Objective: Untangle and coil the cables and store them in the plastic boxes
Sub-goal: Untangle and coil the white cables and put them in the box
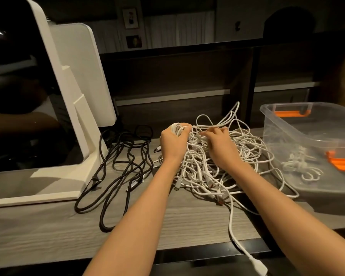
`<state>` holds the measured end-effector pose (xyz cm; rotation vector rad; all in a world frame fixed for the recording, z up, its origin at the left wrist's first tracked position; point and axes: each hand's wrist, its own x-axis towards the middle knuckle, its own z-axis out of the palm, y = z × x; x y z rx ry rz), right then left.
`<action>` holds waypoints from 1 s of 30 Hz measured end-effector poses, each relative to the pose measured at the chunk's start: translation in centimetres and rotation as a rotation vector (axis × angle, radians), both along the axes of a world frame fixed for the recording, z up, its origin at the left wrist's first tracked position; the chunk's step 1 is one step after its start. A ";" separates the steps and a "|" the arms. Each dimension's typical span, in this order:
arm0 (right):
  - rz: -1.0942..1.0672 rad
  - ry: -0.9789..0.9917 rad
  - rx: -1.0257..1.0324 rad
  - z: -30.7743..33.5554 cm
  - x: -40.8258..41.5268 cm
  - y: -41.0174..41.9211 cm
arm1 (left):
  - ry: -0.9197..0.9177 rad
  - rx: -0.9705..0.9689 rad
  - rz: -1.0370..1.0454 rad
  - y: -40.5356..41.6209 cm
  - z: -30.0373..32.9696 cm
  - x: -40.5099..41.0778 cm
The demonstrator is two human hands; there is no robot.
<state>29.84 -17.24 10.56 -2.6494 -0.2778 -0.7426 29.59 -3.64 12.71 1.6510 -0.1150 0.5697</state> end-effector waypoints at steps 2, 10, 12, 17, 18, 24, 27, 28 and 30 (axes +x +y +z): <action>-0.046 0.058 -0.054 0.0 0.0 0.2 | 0.071 0.107 0.007 0.2 -0.3 0.4; -0.109 -0.146 -0.083 0.1 -0.3 -0.1 | 0.221 0.399 0.064 0.7 -1.5 1.3; -0.134 -0.190 -0.061 0.2 -0.2 -0.4 | 0.168 0.357 0.050 0.6 -1.4 1.1; -0.139 -0.297 0.071 0.0 -0.1 -0.7 | 0.144 0.249 0.027 0.7 -1.1 0.8; -0.143 -0.321 0.131 0.2 -0.2 -0.8 | 0.152 0.247 0.055 0.7 -1.1 0.9; -0.141 -0.377 0.442 0.6 -0.7 -0.9 | 0.258 0.274 0.146 0.6 -1.1 1.2; -0.093 -0.333 0.553 0.5 -0.4 -1.0 | 0.295 0.302 0.164 0.5 -1.0 1.2; -0.080 -0.306 0.559 0.5 -0.3 -1.0 | 0.309 0.306 0.158 0.5 -1.0 1.2; -0.077 -0.260 0.523 0.4 -0.1 -1.0 | 0.331 0.280 0.144 0.6 -1.2 1.2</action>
